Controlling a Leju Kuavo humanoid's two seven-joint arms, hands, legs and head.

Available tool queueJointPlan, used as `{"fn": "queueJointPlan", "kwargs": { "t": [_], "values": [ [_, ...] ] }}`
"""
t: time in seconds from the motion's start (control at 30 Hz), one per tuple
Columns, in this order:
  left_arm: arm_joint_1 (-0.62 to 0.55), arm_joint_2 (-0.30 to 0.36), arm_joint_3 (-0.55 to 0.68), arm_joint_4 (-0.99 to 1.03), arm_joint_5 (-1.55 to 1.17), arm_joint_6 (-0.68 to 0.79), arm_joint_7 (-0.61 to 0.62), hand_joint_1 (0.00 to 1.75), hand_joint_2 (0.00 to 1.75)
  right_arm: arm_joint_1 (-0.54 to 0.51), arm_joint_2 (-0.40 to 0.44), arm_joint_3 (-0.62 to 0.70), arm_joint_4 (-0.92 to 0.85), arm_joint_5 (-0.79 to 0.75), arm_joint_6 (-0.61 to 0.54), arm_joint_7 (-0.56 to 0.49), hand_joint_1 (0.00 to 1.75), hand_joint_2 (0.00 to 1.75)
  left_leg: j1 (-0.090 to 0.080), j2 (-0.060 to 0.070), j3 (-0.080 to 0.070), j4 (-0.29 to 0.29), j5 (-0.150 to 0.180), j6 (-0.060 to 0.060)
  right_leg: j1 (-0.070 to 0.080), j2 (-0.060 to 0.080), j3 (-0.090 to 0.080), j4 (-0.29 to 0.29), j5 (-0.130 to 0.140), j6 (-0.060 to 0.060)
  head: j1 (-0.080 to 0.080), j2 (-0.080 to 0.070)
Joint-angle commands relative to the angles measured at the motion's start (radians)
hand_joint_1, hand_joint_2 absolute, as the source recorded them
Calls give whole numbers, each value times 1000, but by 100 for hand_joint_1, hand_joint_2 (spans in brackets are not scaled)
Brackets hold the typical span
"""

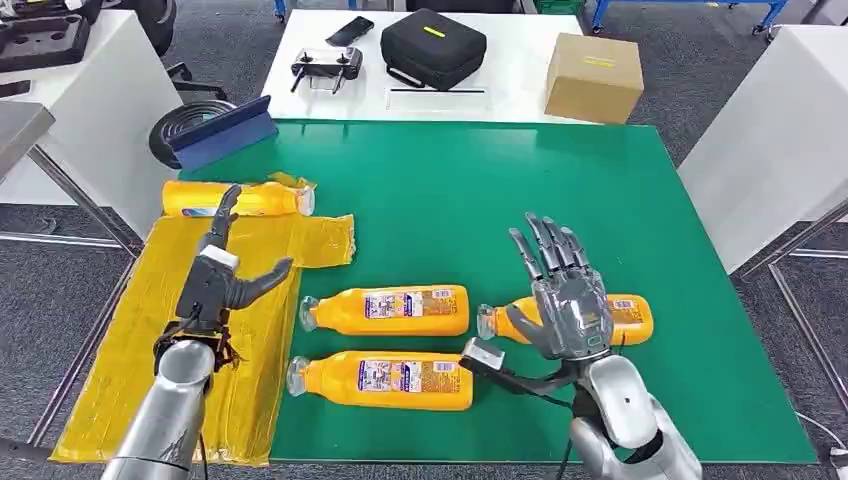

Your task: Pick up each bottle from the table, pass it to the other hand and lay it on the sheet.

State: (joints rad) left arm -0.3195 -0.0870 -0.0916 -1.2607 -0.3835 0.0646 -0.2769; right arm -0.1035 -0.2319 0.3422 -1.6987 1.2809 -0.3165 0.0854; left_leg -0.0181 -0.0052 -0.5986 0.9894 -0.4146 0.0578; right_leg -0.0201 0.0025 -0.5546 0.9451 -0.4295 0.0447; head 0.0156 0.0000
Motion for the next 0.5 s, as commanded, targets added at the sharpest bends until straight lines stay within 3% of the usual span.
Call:
{"fn": "queueJointPlan", "kwargs": {
  "t": [0.03, 0.2, 0.3, 0.5],
  "values": [
    [33, 25, -30, -34, 43, -36, -6, 0, 175, -39, -69, -37, 98, 21, 57, 18, 0, 175, 0, 1, 3, 0, -1, -3, 0, 1, 3, -1, -1, -2, 0, 0],
    [43, 20, -32, -31, 80, -67, -8, 0, 175, -40, -84, -38, 112, 89, 154, 69, 0, 175, 0, 0, 1, 0, 0, -2, 0, 0, 1, -1, 0, -1, 0, 0],
    [56, 12, -37, -17, 106, -84, -16, 0, 175, -27, -137, -52, 135, 114, 240, 55, 0, 175, 0, 0, 5, -1, -1, -4, 0, 0, 5, -1, -1, -2, 0, 0],
    [22, -6, -39, 49, 134, -85, -23, 0, 175, -69, -253, -124, 176, -43, 373, -90, 0, 175, 0, -1, 3, 1, -1, -4, 0, -2, 4, 0, -1, -2, 0, 0]
  ]
}}
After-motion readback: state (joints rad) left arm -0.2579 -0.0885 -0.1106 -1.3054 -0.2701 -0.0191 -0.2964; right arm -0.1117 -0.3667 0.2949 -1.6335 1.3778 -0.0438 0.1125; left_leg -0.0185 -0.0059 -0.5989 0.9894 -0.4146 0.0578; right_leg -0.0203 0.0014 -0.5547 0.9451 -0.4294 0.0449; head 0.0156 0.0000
